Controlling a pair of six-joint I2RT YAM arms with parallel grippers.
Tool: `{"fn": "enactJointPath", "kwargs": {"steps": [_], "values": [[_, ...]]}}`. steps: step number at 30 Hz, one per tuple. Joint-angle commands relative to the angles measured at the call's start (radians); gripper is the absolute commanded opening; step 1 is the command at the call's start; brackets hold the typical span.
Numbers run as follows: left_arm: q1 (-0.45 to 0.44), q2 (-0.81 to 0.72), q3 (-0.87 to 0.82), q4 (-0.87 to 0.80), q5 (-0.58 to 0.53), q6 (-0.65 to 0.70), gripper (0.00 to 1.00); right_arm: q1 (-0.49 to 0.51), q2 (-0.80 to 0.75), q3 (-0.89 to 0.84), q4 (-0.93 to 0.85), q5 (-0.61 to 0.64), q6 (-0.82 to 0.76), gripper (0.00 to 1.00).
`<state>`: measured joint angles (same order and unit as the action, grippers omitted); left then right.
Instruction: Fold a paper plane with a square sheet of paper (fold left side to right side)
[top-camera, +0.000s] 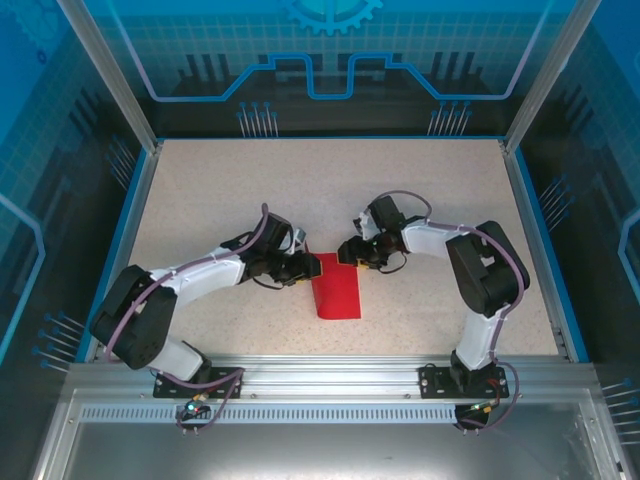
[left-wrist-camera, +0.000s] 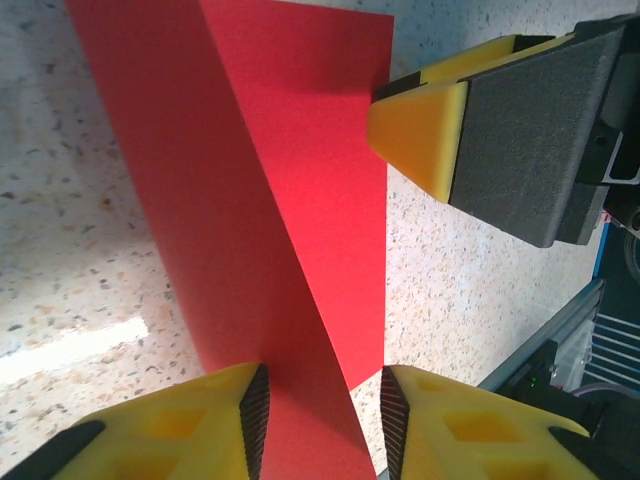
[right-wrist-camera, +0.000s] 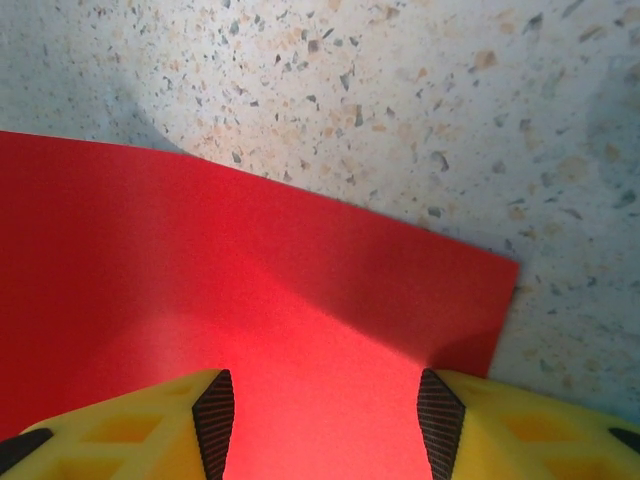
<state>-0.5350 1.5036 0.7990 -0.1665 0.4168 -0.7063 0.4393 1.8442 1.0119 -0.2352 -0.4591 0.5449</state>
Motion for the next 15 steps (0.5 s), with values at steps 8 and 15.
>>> {"fn": "enactJointPath", "kwargs": {"steps": [8, 15], "values": [[-0.048, 0.081, 0.065, 0.074, 0.045, -0.007, 0.43, -0.096, -0.119, -0.1, 0.113, -0.212, 0.07, 0.61], [-0.062, 0.115, 0.082, 0.09, 0.054, -0.013, 0.38, -0.071, -0.096, -0.097, 0.197, -0.302, 0.122, 0.61]]}}
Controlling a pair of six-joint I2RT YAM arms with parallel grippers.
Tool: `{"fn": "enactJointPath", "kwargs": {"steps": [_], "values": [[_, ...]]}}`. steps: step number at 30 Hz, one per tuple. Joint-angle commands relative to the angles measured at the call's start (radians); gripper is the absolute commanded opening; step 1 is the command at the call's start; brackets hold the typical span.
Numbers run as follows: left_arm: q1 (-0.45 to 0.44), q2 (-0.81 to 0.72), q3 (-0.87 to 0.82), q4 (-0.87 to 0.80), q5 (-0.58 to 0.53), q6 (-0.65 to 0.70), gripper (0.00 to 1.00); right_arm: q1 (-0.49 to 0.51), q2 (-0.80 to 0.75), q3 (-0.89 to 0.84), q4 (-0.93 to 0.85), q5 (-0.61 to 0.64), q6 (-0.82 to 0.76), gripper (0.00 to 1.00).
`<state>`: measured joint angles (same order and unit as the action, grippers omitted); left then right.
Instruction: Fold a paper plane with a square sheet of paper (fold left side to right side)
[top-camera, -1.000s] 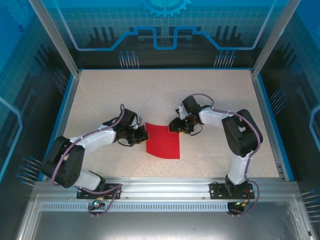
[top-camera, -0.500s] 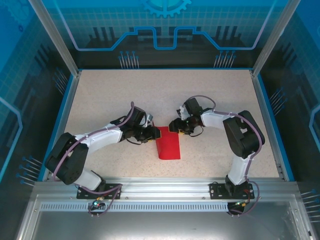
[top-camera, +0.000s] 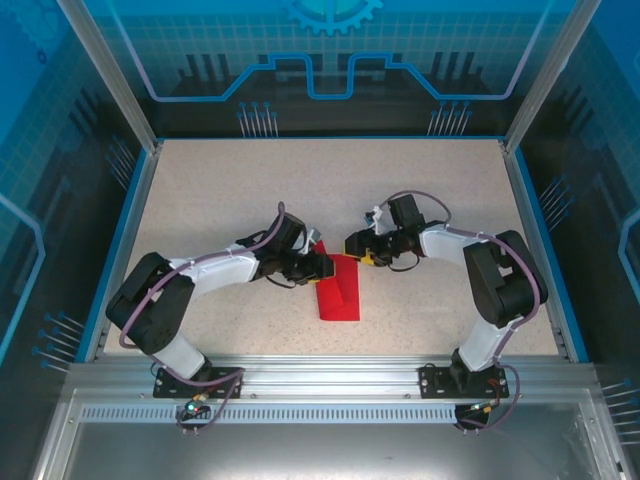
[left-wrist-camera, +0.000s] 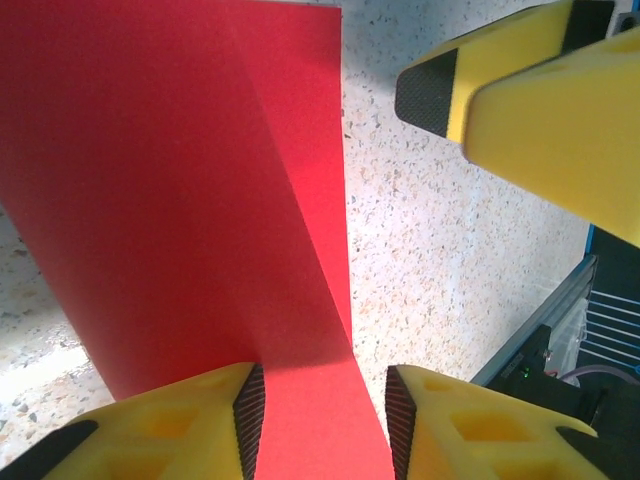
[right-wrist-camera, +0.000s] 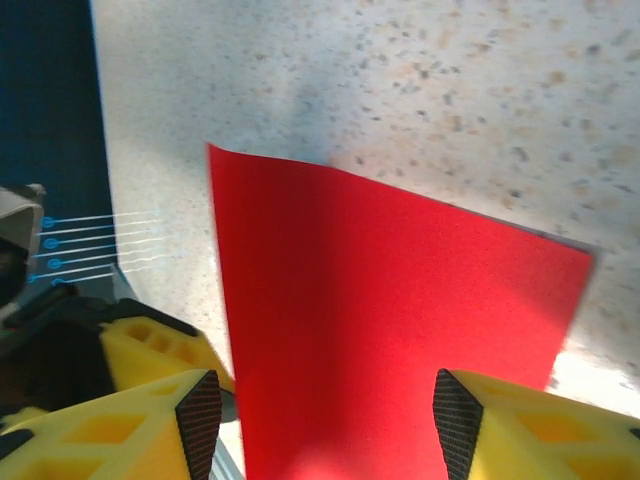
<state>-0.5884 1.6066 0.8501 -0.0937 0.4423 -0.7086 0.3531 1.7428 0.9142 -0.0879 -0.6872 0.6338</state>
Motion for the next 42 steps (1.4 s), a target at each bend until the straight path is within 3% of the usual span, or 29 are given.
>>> {"fn": "enactJointPath", "kwargs": {"steps": [1, 7, 12, 18, 20, 23, 27, 42], "values": [[-0.01, 0.013, 0.032, 0.016, 0.028, -0.009, 0.34, 0.022, 0.014, 0.007, 0.055, -0.079, 0.036, 0.6], [-0.011, 0.015, 0.03, 0.01, 0.026, -0.005, 0.22, 0.058, 0.066, 0.042, 0.081, -0.111, 0.059, 0.59], [-0.011, 0.016, 0.031, 0.008, 0.024, -0.003, 0.19, 0.091, 0.108, 0.076, 0.083, -0.12, 0.067, 0.52], [-0.012, -0.011, 0.032, -0.035, -0.012, 0.014, 0.21, 0.085, 0.091, 0.063, 0.026, -0.069, 0.04, 0.12], [-0.011, -0.044, 0.033, -0.075, -0.059, 0.019, 0.26, 0.073, 0.06, 0.038, 0.009, -0.037, 0.027, 0.06], [-0.012, -0.091, 0.035, -0.157, -0.151, 0.015, 0.39, 0.051, 0.01, -0.007, -0.011, 0.015, 0.007, 0.05], [-0.013, -0.098, 0.048, -0.238, -0.223, -0.003, 0.45, 0.041, -0.01, -0.026, -0.058, 0.052, -0.027, 0.06], [-0.091, 0.127, 0.164, -0.265, -0.261, -0.104, 0.5, 0.039, -0.016, -0.06, -0.098, 0.115, -0.05, 0.1]]}}
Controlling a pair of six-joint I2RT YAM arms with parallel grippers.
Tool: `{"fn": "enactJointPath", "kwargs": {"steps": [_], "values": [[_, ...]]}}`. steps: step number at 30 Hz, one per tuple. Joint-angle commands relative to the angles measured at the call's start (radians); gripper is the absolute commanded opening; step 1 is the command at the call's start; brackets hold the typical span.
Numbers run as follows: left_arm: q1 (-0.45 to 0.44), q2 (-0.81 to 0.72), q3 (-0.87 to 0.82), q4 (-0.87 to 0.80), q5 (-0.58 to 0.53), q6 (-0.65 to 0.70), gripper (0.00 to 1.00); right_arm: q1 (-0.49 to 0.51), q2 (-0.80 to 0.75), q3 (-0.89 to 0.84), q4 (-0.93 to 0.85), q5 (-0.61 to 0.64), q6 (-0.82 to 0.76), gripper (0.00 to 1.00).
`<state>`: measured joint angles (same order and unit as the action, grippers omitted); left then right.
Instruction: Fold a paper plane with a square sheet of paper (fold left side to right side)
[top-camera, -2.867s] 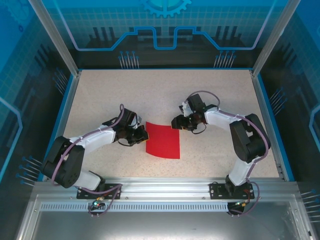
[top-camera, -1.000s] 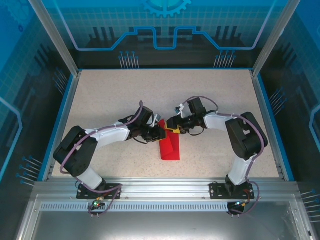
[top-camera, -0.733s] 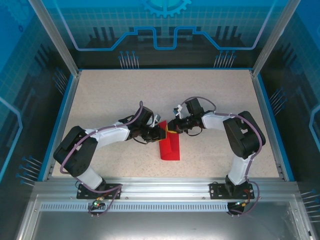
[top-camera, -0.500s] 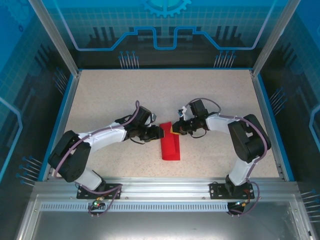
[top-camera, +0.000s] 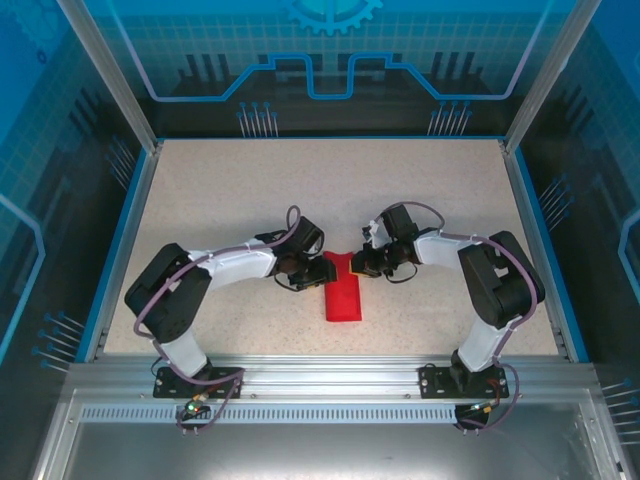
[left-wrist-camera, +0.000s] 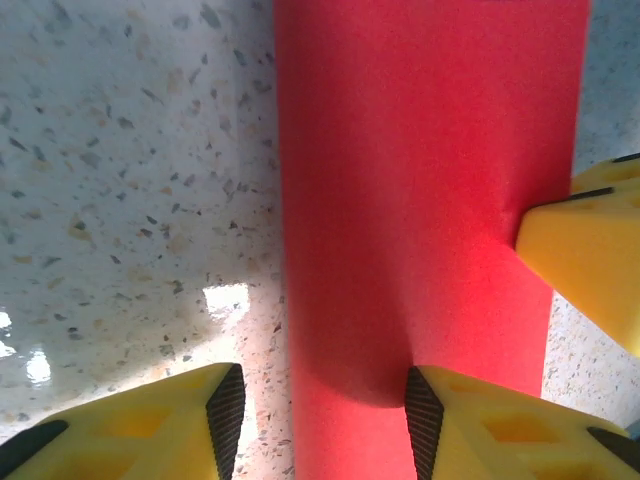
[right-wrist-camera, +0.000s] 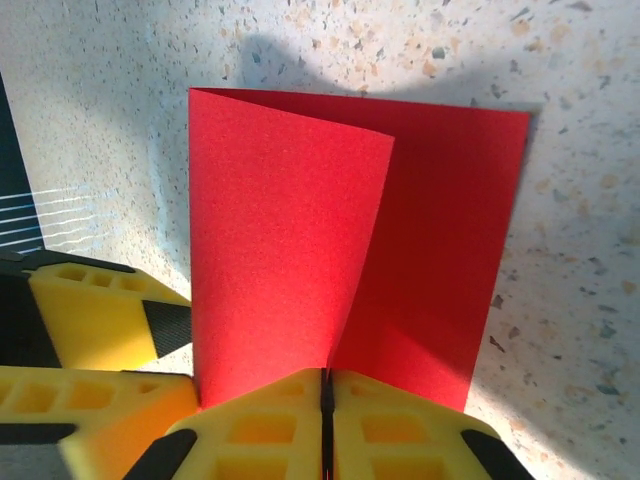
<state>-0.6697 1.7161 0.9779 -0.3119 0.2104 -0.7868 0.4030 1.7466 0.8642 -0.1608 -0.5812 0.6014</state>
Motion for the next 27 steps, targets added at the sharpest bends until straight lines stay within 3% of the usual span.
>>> {"fn": "enactJointPath", "kwargs": {"steps": [1, 11, 16, 27], "values": [[-0.011, 0.024, 0.041, -0.054, -0.032, -0.025, 0.5, -0.01, -0.02, -0.01, -0.028, 0.014, -0.019, 0.11], [-0.028, 0.057, 0.063, -0.072, -0.039, -0.019, 0.5, -0.071, -0.113, -0.002, -0.162, 0.089, -0.106, 0.45], [-0.033, 0.077, 0.079, -0.071, -0.039, -0.028, 0.5, -0.113, -0.14, -0.01, -0.246, 0.167, -0.159, 0.47], [-0.037, 0.121, 0.119, -0.098, -0.046, -0.068, 0.5, -0.122, -0.128, -0.059, -0.228, 0.178, -0.158, 0.47]]}}
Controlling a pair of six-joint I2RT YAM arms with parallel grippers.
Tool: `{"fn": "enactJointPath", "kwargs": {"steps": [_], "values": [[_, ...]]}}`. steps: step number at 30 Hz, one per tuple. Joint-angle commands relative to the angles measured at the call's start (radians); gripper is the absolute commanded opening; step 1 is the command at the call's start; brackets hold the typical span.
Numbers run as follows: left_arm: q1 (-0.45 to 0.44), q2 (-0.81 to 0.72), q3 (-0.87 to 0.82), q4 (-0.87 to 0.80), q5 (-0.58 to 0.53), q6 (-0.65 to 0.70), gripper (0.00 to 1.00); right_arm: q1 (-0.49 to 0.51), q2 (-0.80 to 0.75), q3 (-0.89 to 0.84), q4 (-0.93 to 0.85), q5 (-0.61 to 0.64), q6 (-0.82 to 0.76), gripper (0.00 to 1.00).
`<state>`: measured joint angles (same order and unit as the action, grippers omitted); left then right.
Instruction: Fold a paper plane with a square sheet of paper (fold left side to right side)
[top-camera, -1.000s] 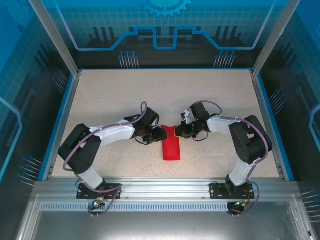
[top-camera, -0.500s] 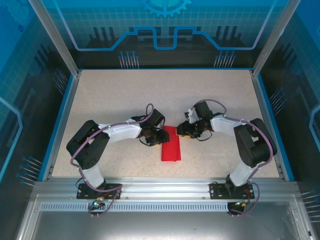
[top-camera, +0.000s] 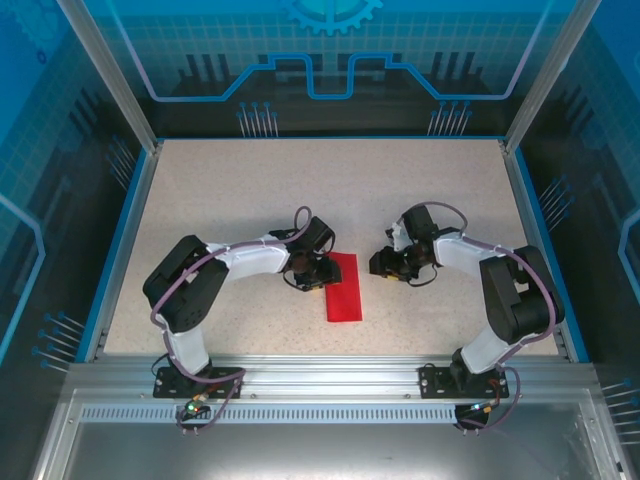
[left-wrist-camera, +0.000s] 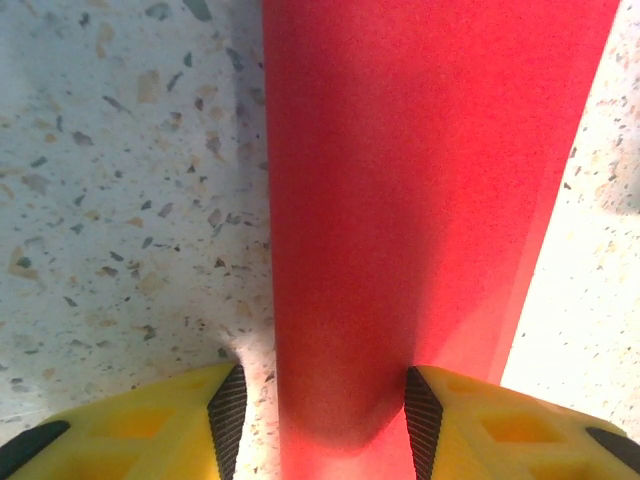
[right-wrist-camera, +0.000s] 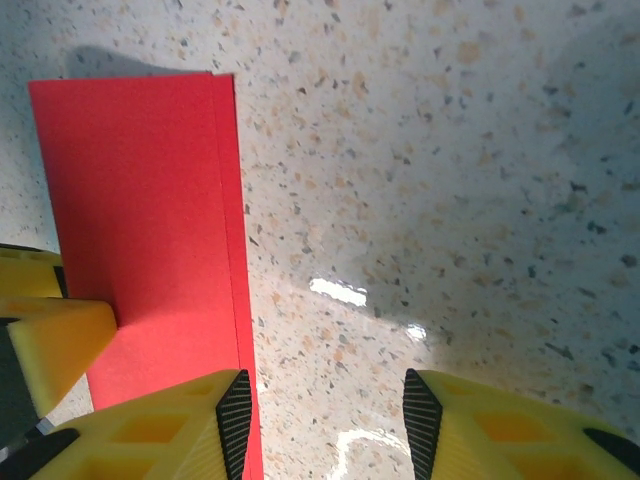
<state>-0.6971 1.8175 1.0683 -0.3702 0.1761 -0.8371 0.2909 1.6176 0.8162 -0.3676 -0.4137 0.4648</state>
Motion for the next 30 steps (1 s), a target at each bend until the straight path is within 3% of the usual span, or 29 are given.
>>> {"fn": "enactJointPath", "kwargs": {"steps": [1, 17, 30], "values": [[-0.01, 0.022, 0.031, -0.042, -0.012, -0.017, 0.5, -0.01, 0.001, -0.01, -0.022, 0.012, -0.022, 0.47], [-0.035, 0.054, 0.085, -0.104, -0.04, 0.018, 0.49, -0.01, 0.013, -0.012, -0.016, 0.008, -0.028, 0.47], [-0.036, 0.057, 0.071, -0.078, -0.059, -0.041, 0.49, -0.011, 0.017, -0.009, -0.014, -0.009, -0.028, 0.47]]}}
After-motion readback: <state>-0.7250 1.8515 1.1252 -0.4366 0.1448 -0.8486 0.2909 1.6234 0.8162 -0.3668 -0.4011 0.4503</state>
